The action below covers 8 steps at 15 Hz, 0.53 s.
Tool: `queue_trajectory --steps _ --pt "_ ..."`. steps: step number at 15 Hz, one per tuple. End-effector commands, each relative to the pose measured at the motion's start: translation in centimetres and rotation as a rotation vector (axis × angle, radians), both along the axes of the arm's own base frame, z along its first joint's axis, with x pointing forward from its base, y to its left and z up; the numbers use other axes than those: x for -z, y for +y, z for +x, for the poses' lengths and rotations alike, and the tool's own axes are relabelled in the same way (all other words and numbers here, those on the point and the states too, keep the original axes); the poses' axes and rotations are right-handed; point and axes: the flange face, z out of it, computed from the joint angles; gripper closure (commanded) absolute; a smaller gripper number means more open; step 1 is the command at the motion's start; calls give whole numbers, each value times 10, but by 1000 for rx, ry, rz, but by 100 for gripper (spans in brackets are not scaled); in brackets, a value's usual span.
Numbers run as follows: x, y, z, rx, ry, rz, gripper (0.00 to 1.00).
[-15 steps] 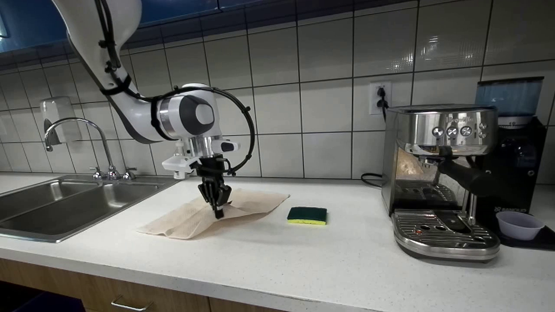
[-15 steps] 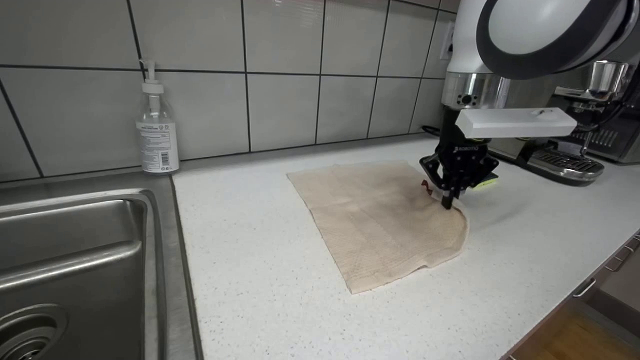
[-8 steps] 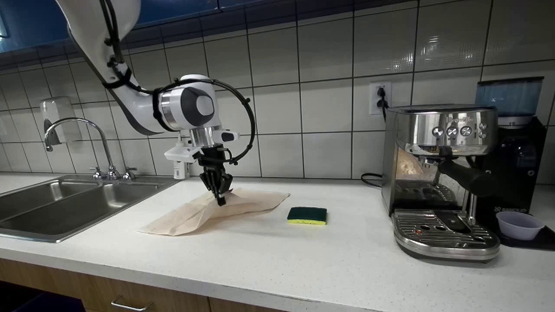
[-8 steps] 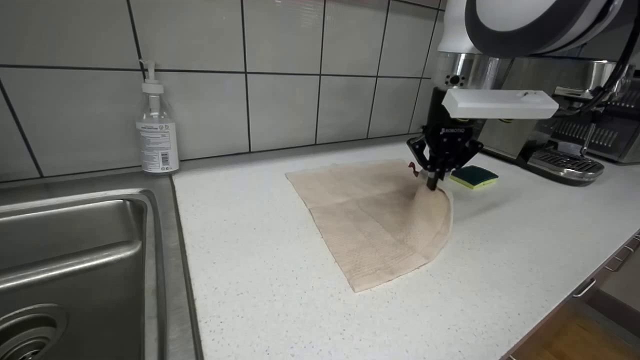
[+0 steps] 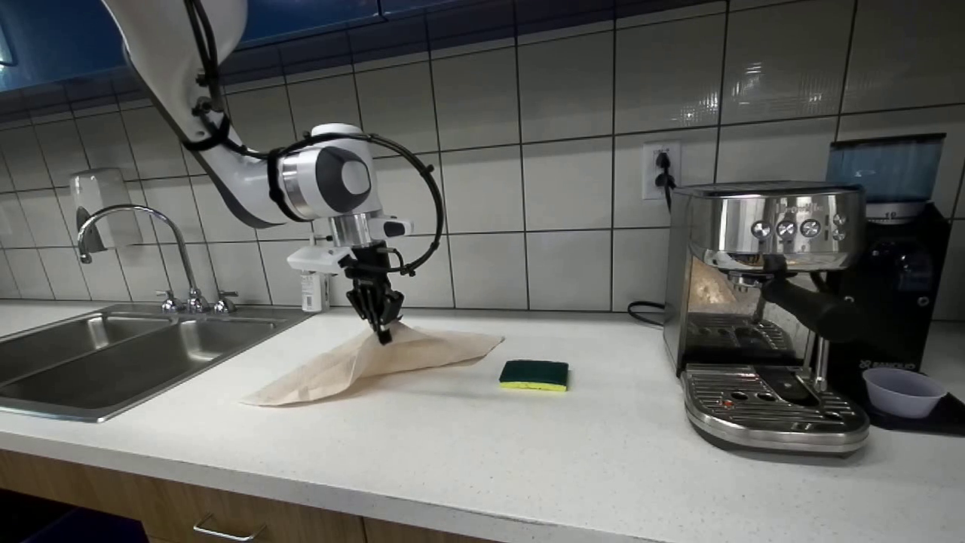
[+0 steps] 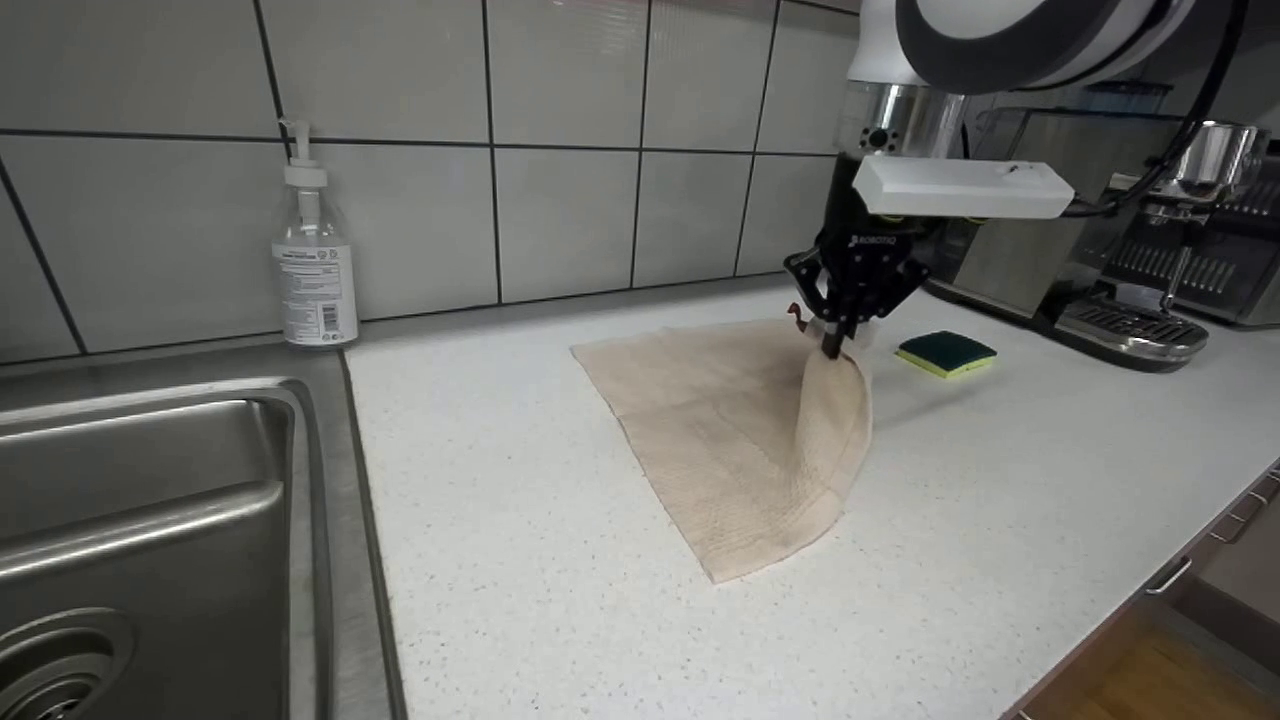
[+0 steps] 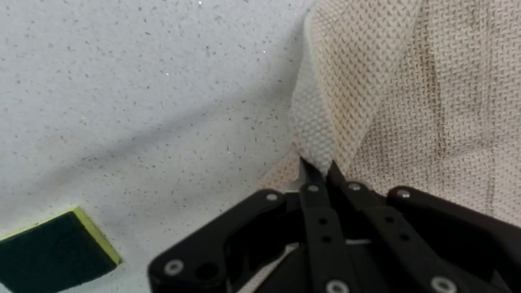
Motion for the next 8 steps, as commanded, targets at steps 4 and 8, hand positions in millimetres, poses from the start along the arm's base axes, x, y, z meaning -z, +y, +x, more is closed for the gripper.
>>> queue_trajectory --steps 4,8 --pt "-3 18 24 -61 0 8 99" --pt "-2 28 37 -92 -8 8 99"
